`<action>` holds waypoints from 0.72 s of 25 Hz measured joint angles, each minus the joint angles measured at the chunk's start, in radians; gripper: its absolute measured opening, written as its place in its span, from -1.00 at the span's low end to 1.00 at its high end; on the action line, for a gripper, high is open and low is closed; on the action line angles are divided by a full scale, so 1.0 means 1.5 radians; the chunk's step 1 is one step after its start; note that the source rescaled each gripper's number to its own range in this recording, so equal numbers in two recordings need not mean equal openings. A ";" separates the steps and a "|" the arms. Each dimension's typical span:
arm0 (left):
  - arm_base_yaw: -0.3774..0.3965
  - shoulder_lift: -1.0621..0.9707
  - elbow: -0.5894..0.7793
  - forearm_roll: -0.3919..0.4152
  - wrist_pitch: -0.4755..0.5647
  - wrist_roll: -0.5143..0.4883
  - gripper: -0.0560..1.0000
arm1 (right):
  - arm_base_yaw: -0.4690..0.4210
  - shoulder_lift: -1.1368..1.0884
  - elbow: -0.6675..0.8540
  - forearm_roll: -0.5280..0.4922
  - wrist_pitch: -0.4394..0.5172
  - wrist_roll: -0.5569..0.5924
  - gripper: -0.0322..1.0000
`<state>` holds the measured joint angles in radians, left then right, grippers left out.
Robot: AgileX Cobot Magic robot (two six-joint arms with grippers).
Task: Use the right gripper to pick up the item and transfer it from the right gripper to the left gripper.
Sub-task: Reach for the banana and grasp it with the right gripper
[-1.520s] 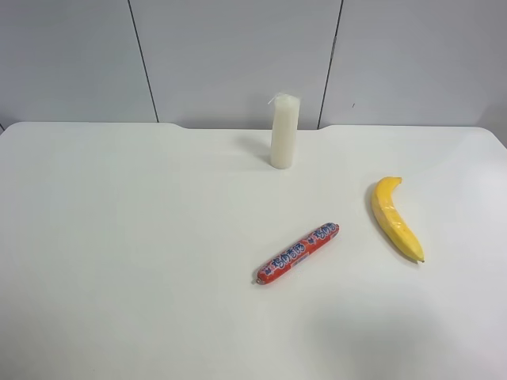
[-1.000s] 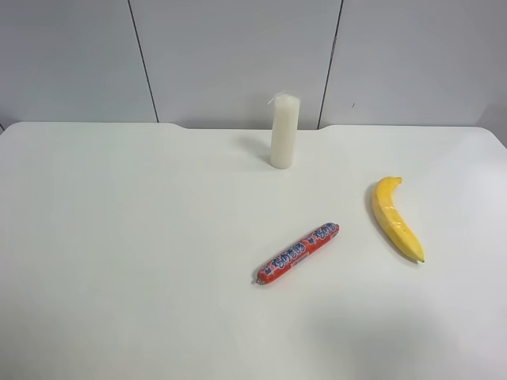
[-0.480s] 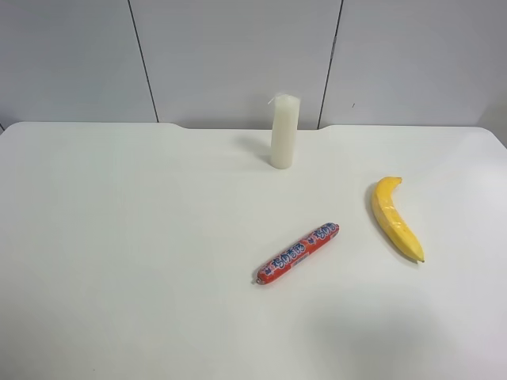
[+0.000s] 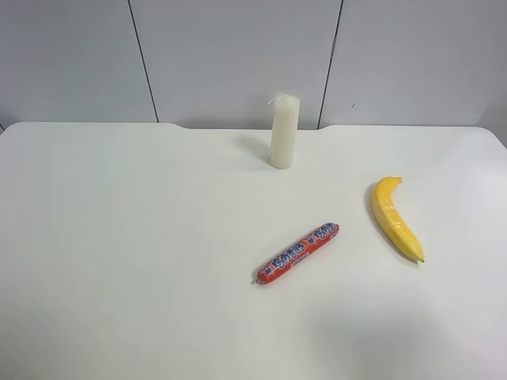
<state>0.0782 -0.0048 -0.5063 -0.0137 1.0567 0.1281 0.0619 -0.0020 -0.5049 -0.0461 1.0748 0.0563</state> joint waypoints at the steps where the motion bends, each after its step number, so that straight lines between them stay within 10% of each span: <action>1: 0.000 0.000 0.000 0.000 0.000 0.000 1.00 | 0.000 0.005 0.000 0.000 0.000 0.000 1.00; 18: 0.000 0.000 0.000 0.000 0.000 0.000 1.00 | 0.000 0.585 -0.174 -0.038 -0.018 -0.001 1.00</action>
<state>0.0782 -0.0048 -0.5063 -0.0137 1.0567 0.1281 0.0619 0.8758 -0.7662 -0.1025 1.0474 0.0554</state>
